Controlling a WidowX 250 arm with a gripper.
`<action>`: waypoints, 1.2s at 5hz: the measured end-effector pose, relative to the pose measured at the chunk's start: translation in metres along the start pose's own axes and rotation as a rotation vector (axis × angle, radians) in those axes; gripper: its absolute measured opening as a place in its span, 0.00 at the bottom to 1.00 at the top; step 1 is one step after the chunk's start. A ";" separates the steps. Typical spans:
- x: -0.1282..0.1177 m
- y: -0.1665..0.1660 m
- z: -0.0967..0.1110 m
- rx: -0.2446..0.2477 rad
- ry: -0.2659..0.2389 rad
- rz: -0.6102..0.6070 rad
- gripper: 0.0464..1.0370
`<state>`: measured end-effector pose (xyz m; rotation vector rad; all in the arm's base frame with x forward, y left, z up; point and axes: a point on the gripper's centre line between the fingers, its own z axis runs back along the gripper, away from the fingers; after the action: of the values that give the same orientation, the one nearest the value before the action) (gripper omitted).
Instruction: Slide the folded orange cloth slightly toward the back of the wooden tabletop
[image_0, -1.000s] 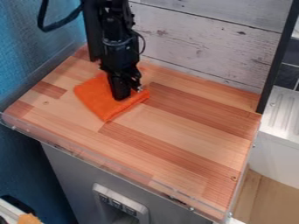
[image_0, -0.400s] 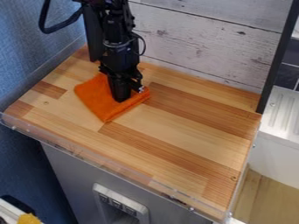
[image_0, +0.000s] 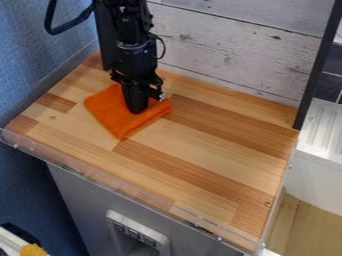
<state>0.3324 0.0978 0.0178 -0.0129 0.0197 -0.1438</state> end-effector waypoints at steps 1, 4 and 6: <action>0.002 0.003 -0.003 0.003 0.010 0.039 0.01; 0.013 0.019 -0.004 0.020 -0.025 0.123 0.01; 0.024 0.029 -0.002 0.021 -0.023 0.154 0.04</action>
<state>0.3607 0.1233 0.0147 0.0081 -0.0038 0.0098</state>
